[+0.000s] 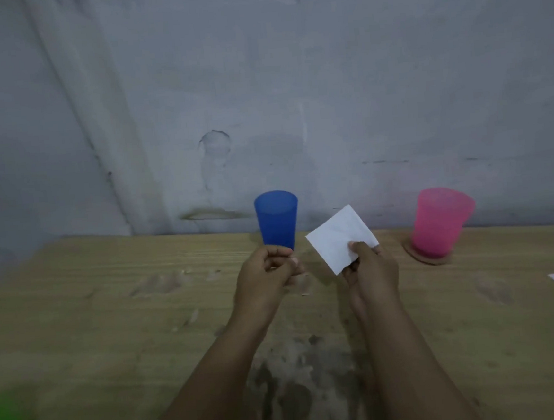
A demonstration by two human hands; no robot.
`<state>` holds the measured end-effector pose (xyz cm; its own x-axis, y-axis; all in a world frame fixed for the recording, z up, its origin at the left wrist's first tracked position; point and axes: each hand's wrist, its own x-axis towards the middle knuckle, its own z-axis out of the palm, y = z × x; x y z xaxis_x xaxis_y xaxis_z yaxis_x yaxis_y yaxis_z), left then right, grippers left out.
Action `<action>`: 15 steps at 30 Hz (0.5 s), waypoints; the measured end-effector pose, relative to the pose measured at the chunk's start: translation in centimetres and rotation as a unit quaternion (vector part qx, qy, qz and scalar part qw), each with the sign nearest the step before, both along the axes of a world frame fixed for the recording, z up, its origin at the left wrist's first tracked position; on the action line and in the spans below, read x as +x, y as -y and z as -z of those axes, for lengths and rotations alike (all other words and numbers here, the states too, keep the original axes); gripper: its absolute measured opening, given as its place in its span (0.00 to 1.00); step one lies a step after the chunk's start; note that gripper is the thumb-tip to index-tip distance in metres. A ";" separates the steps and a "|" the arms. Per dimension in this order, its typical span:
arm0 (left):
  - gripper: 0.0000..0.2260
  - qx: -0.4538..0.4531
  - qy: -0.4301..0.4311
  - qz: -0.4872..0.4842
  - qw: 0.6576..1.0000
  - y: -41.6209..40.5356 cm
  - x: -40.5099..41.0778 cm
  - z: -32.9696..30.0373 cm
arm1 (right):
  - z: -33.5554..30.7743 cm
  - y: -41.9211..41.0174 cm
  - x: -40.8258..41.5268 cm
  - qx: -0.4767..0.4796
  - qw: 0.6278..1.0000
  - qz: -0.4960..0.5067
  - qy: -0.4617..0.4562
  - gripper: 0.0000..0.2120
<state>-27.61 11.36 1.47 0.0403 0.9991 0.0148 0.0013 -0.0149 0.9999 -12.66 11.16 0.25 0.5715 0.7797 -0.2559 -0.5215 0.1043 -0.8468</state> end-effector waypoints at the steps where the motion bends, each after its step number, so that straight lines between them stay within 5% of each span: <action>1: 0.04 0.011 -0.022 -0.022 0.999 -0.6 -0.8 0.2 | 0.3 -0.7 -0.7 -0.010 1.000 0.015 0.009 0.08; 8: 0.09 0.082 -0.068 -0.113 0.988 -5.2 -3.7 2.1 | 1.2 -4.7 -2.3 -0.048 0.986 0.086 0.136 0.08; 15: 0.13 0.047 0.070 -0.140 0.987 -9.8 -2.8 2.4 | 2.5 -6.7 -1.5 -0.004 0.983 0.055 0.173 0.04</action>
